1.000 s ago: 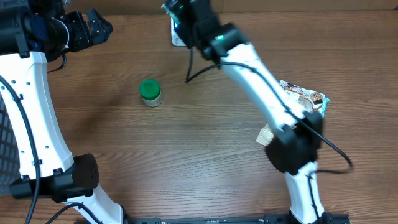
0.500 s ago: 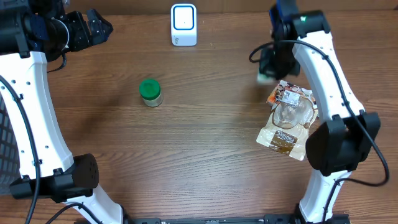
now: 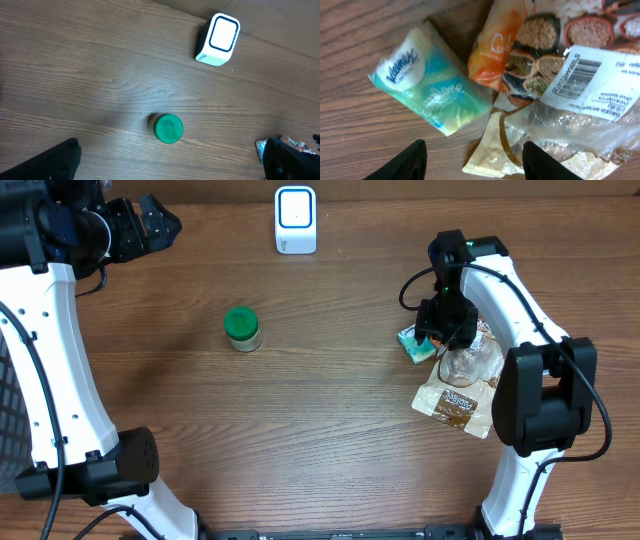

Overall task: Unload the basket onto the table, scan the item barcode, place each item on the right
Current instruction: 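Carry the teal pack right and drop it onto the pile, then reach the right gripper to the green-lidded Knorr jar and grasp it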

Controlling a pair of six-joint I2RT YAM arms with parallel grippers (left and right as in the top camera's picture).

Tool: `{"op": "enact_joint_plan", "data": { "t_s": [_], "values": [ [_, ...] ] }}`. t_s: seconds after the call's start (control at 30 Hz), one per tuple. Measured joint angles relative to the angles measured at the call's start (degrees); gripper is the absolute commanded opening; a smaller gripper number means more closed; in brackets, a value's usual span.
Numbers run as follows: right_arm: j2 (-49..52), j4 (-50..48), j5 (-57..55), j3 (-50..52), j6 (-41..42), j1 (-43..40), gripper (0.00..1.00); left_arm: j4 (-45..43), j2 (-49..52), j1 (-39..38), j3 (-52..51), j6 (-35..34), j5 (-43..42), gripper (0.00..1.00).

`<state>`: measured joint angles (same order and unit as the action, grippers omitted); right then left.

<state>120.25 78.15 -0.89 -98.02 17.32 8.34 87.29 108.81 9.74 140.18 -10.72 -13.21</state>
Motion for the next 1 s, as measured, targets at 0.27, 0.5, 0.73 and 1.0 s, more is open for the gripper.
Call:
{"op": "enact_joint_plan", "data": {
  "t_s": [0.27,0.5,0.73,1.0],
  "values": [
    [0.2,6.7,3.7,-13.9,-5.1,1.1,0.73,0.0,0.0,0.0,0.0,0.0,0.0,1.0],
    [0.2,-7.5,15.1,-21.1,-8.2,10.6,1.0,0.0,0.0,0.0,0.0,0.0,0.0,1.0],
    [1.1,-22.9,11.3,-21.2,-3.9,27.4,1.0,0.0,0.0,0.0,0.0,0.0,0.0,1.0],
    [11.5,-31.6,3.3,-21.2,-2.5,35.3,1.0,0.0,0.0,0.0,0.0,0.0,0.0,1.0]
  ]
}}
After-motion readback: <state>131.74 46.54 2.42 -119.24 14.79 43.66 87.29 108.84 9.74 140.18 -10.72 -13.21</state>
